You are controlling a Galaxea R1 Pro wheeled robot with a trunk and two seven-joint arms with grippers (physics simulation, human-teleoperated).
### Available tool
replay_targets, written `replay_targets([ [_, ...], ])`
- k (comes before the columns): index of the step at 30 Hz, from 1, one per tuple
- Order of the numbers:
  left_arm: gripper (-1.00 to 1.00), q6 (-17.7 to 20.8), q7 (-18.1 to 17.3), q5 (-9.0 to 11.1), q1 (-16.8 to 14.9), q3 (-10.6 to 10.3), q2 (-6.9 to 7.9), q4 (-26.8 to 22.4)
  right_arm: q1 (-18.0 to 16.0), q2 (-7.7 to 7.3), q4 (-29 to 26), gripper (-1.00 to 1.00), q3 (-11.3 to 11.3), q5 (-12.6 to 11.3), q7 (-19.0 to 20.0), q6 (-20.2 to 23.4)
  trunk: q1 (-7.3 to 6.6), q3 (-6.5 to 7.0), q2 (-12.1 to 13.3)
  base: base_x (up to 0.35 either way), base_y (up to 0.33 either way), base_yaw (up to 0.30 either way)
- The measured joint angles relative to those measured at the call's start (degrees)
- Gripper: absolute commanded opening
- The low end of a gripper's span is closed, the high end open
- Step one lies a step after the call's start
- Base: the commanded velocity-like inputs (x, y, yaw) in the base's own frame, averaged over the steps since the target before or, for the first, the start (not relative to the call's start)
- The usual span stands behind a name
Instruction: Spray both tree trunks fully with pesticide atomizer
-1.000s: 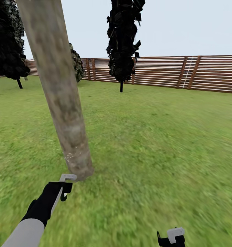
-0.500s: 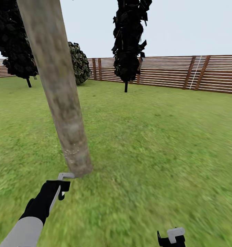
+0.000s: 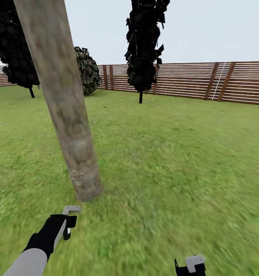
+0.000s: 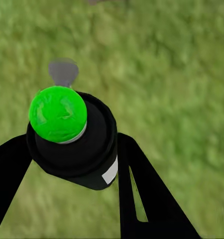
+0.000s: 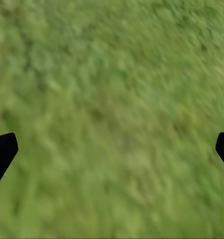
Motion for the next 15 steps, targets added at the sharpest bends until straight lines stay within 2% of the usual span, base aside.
replay_targets([
  [9,-1.00,0.0,0.0,0.0,0.0,0.0,-0.19,0.0,0.1,0.61,0.1,1.00,0.0,-0.1,0.2,0.0,0.00,0.00,0.0,0.329,-0.014,0.000],
  [12,-1.00,-0.1,0.0,0.1,0.0,-0.1,-0.04,0.1,0.1,0.61,0.1,1.00,0.0,-0.1,0.2,0.0,0.02,0.00,0.0,0.110,-0.221,0.000],
  [15,-1.00,-0.1,0.0,0.1,0.0,-0.2,-0.02,0.1,0.1,0.61,0.1,1.00,0.0,-0.1,0.2,0.0,0.04,0.00,0.0,-0.064,-0.263,0.000],
])
